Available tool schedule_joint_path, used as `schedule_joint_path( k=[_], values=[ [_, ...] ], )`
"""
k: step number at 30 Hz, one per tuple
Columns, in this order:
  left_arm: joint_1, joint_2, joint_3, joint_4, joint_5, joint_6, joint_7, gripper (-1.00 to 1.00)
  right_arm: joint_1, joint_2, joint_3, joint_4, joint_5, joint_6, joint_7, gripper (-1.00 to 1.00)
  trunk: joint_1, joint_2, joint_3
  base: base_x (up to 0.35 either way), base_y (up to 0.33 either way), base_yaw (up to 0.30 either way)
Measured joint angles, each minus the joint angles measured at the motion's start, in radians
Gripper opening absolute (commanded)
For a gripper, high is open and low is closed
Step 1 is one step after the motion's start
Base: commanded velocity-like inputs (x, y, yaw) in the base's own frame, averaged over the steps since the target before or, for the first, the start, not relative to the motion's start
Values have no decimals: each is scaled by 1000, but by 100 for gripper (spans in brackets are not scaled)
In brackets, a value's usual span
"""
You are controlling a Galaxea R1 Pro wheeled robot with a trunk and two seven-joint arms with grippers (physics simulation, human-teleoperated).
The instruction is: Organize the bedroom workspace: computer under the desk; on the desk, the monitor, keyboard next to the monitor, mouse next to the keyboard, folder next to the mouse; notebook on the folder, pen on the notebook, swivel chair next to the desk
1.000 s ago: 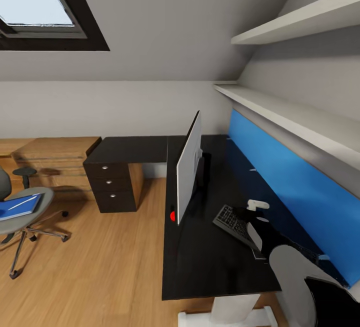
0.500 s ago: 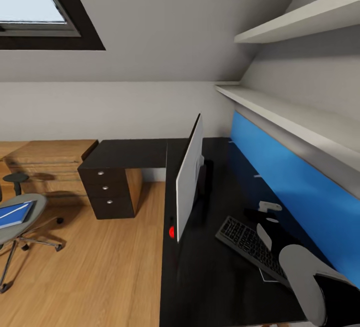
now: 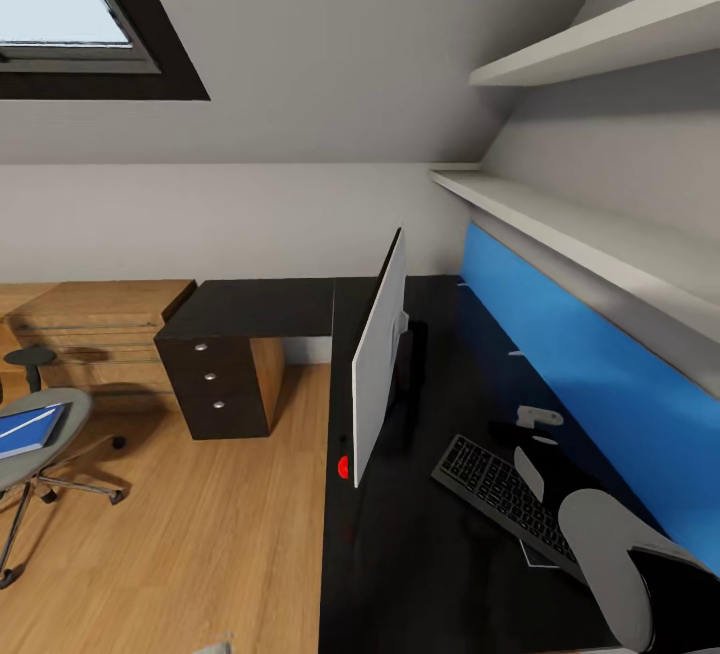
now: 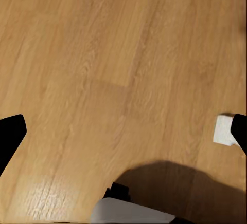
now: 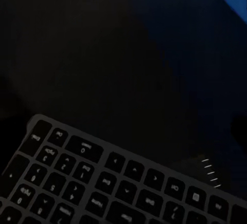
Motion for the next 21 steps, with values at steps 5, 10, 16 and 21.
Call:
schedule_joint_path(
  k=[5,10,16,21],
  values=[
    [0,-1,8,-265,9,312,2,100,0,-2,-2,-5,-1,12,5,100,0,0,0,0,0,0],
    [0,-8,41,-587,109,576,1,100,1,-2,-3,-10,-3,16,6,100,0,0,0,0,0,0],
    [1,-5,49,-582,158,604,2,100,1,-2,-4,-11,-3,20,5,100,0,0,0,0,0,0],
    [0,6,112,-511,170,604,0,100,2,-1,-4,-17,-3,26,8,100,8,-14,-6,0,0,0]
  ],
)
